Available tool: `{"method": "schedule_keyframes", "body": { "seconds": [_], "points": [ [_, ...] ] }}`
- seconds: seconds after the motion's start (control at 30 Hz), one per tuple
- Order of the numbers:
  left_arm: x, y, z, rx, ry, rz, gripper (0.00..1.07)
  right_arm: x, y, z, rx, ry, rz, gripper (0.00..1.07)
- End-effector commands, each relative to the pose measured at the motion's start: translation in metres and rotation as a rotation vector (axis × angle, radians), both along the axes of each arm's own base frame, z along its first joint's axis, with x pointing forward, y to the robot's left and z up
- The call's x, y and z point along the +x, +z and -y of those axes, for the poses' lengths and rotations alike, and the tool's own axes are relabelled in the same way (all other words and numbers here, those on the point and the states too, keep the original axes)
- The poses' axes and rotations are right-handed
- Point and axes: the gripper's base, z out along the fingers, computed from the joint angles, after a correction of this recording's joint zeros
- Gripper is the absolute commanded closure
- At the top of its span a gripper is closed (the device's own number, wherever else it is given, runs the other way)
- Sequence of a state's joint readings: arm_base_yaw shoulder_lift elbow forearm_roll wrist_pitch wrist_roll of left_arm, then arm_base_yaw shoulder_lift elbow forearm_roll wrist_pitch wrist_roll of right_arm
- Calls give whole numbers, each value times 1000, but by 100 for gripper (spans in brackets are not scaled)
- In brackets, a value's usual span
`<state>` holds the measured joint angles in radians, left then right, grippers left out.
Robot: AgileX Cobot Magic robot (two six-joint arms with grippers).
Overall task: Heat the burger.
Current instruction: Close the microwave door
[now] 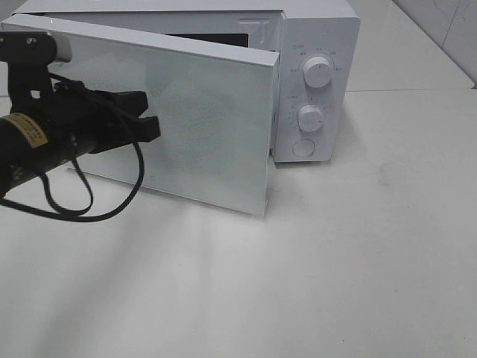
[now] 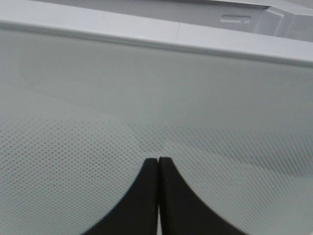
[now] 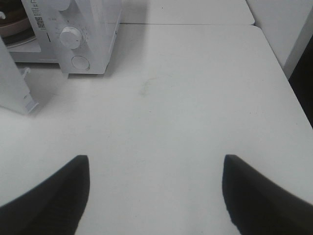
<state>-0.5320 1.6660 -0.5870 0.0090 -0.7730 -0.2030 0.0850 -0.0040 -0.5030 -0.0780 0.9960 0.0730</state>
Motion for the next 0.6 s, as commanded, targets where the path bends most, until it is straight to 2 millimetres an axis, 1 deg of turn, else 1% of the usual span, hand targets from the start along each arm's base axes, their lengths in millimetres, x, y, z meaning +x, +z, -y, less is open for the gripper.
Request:
{"method": "schedule_keyframes", "body": {
  "seconds": [0.03,0.07,0.1,0.13,0.2,0.27,0.3,0.33,0.37,0.4,0.47,0.53,0.57,0.6],
  "points": [
    [6,2,10,-10,7,-18,107,-4,-1,0,-11,4,25,33],
    [12,3,19,-15,8,-31,107,-4,-1,0,-11,4,25,33],
    [12,3,19,-15,8,-31,107,-4,-1,0,-11,4,25,33],
    [17,5,28,-20,3,-20,107,-4,-1,0,-11,4,25,33],
    [19,5,31,-19,3,-19,107,-4,-1,0,-11,4,25,33],
    [25,7,42,-24,2,0,107,-4,-1,0,-11,4,25,33],
    [25,7,42,-24,2,0,107,-4,-1,0,-11,4,25,33],
    [31,9,49,-31,8,4,107,-4,-1,0,-11,4,25,33],
    [31,9,49,-31,8,4,107,-4,-1,0,-11,4,25,33],
    [37,9,57,-34,12,7,107,-4,-1,0,-11,4,25,33],
    [40,8,59,-31,15,7,107,-4,-1,0,-11,4,25,33],
    [50,10,67,-33,25,-3,107,-4,-1,0,-11,4,25,33],
    [50,10,67,-33,25,-3,107,-4,-1,0,-11,4,25,33],
    [56,11,72,-39,33,7,107,-4,-1,0,-11,4,25,33]
  ]
}}
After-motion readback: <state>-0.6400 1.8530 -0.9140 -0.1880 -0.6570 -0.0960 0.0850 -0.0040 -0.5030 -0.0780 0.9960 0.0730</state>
